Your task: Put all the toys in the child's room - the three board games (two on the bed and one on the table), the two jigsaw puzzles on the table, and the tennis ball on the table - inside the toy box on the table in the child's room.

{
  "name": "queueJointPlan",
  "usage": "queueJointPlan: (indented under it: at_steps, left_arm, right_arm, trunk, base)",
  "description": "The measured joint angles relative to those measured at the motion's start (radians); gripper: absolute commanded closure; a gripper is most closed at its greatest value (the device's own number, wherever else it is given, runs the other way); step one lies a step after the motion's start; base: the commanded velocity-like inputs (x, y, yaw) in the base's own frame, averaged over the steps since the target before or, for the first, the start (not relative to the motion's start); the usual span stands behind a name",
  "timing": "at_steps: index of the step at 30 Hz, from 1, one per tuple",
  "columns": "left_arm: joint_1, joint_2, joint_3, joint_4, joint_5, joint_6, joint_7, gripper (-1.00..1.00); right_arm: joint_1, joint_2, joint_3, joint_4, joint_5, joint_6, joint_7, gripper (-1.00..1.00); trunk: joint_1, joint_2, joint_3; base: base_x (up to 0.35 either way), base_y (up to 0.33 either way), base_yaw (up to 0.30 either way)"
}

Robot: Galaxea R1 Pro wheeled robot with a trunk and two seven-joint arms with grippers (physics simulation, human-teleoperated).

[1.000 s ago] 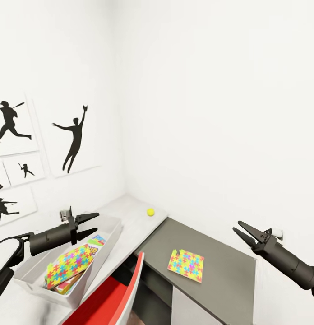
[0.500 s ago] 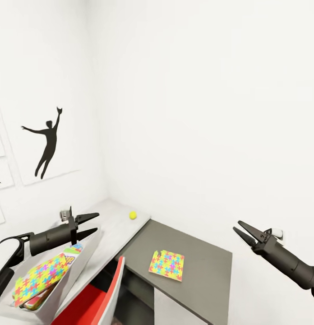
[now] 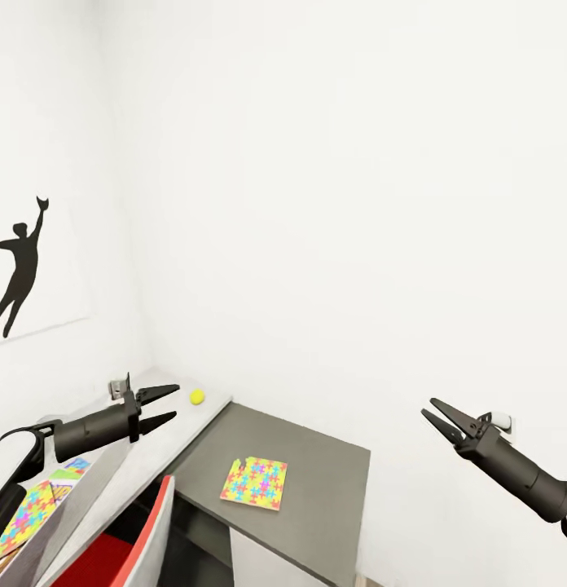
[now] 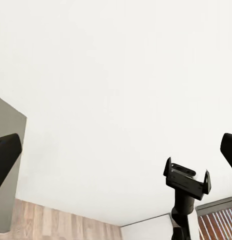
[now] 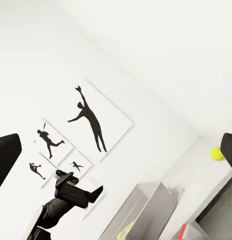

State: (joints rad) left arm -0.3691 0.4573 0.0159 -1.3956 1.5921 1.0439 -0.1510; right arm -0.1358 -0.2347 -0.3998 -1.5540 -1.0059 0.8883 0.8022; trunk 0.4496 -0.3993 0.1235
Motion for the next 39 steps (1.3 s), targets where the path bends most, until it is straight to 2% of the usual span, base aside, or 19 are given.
queueJointPlan:
  at_steps: [10,25,39]
  left_arm:
    - [0.0,0.0,-0.028,-0.001,-0.002,0.002,0.0,-1.0]
    - [0.0,0.001,-0.034,-0.001,-0.004,0.002,0.0,-1.0]
    - [0.0,-0.001,-0.034,-0.001,-0.005,0.002,0.0,-1.0]
  right_arm:
    - [0.0,0.0,0.0,0.001,0.0,0.0,-0.001,-1.0]
    - [0.0,0.0,0.002,0.018,0.001,-0.002,-0.001,-1.0]
    - [0.0,0.0,0.002,0.02,0.001,-0.002,-0.02,-1.0]
  trunk:
    - [0.0,0.0,0.012]
    - [0.0,0.0,0.03]
    - [0.0,0.0,0.034]
  base:
    - [0.0,-0.205,-0.209]
    - [0.0,-0.012,-0.203]
    - [0.0,0.0,-0.06]
